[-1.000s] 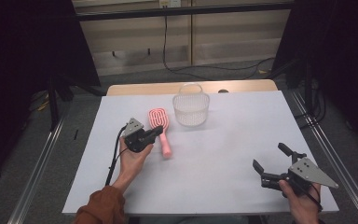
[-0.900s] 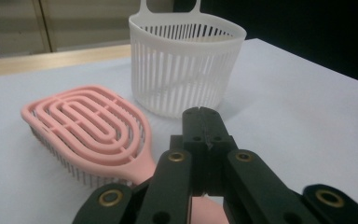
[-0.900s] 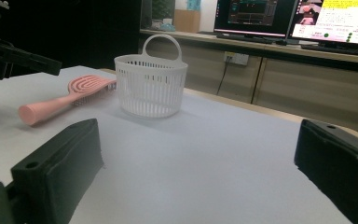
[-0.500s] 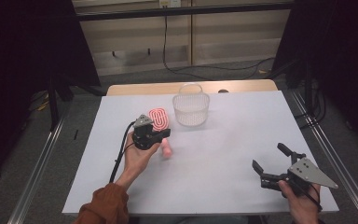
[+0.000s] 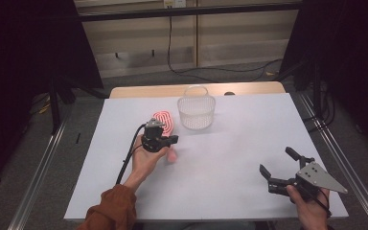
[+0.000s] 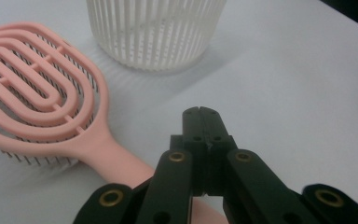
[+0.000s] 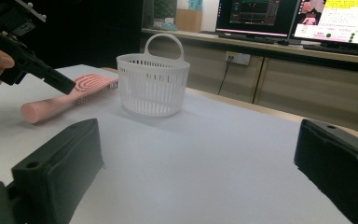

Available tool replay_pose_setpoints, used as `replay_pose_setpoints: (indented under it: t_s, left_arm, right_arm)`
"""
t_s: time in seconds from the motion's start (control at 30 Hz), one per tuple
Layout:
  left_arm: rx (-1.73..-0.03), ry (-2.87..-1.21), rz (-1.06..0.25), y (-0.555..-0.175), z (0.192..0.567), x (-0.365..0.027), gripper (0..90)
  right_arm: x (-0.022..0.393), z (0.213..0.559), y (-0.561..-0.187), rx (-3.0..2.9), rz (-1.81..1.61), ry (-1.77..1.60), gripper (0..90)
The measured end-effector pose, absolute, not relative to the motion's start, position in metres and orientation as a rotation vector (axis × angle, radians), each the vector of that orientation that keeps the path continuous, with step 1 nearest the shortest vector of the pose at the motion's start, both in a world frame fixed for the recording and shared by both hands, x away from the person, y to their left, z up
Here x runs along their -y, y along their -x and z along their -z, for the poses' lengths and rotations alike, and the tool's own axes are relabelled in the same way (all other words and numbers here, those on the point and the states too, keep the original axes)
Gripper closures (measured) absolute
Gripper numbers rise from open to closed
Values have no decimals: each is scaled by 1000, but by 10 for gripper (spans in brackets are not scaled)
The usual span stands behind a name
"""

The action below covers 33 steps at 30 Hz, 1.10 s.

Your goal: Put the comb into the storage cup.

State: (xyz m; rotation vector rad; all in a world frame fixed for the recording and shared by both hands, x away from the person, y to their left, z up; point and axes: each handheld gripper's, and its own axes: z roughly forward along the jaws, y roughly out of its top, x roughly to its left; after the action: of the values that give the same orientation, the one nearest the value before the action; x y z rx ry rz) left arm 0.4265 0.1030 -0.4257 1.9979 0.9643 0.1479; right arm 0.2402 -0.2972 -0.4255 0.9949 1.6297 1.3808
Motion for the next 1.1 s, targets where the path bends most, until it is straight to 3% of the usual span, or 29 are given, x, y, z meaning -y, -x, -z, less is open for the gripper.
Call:
replay_pose_setpoints:
  t_s: [0.47,1.1]
  left_arm:
    - [-993,-2088,-147,-423,436,-102,900]
    - [-1025,-2089,-169,-426,434,-110,900]
  right_arm:
    - [298,427,-241,-1642,-1379,-1012,0]
    - [297,427,-242,-1647,-1385,-1021,0]
